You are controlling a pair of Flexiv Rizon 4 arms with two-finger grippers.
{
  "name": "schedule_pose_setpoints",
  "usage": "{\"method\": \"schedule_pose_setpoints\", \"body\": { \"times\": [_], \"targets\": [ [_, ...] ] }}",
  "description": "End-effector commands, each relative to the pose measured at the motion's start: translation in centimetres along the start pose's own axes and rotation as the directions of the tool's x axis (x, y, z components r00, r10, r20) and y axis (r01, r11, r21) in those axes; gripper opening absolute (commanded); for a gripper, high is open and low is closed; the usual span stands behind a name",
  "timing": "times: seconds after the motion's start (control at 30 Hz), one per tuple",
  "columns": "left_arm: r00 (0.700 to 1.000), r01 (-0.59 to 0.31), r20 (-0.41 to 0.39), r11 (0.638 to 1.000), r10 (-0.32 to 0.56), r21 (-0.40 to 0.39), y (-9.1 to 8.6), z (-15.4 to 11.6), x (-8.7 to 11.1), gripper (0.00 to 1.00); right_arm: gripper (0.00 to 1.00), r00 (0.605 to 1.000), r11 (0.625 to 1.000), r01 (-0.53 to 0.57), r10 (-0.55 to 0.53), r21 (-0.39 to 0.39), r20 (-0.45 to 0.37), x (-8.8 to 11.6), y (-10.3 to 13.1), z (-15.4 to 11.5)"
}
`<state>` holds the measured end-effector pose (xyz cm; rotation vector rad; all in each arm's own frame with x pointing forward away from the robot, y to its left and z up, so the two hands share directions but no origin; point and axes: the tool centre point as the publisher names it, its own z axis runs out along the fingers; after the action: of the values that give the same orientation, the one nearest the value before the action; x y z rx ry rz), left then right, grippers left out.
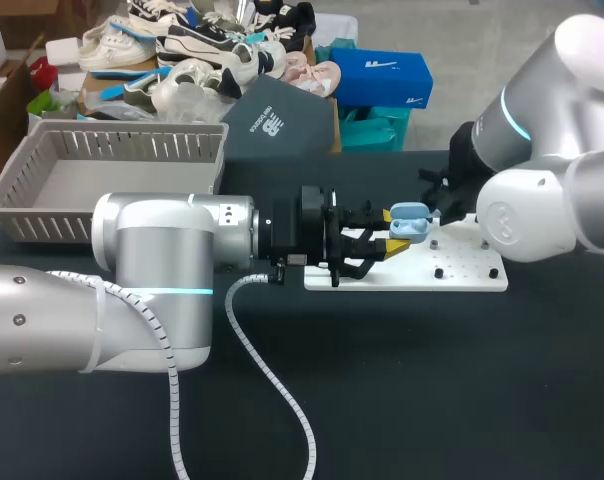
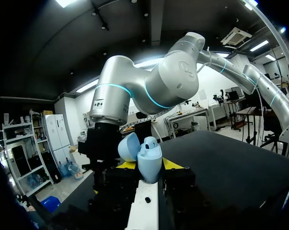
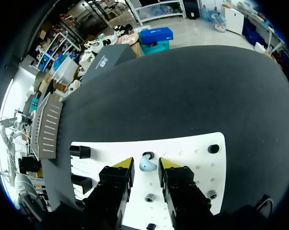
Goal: Pick up each earbud case from the left stands, insert the matching earbuds, close the lid, and place the case in the box.
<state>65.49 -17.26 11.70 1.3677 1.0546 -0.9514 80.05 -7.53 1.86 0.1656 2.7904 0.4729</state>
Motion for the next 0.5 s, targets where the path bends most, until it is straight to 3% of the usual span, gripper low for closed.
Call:
{"method": "schedule_pose_setpoints", "body": {
  "times": [0.03, 0.3, 0.5],
  "targets": [
    [1.000, -0.001, 0.002, 1.000, 0.001, -0.003, -0.06, 0.02, 0.07, 0.00, 0.29, 1.000, 1.000, 0.000, 0.000, 0.000, 0.000, -0.09, -0.05, -0.11],
    [1.000, -0.001, 0.002, 1.000, 0.001, -0.003, -0.06, 0.02, 0.07, 0.00, 0.21, 1.000, 1.000, 0.003, -0.003, -0.001, 0.000, -0.16, 0.02, -0.15],
    [1.000, -0.001, 0.002, 1.000, 0.001, -0.003, -0.06, 0.02, 0.07, 0.00, 0.20, 1.000, 1.000, -0.006, 0.006, 0.000, -0.001, -0.10, 0.00, -0.16]
  ]
}}
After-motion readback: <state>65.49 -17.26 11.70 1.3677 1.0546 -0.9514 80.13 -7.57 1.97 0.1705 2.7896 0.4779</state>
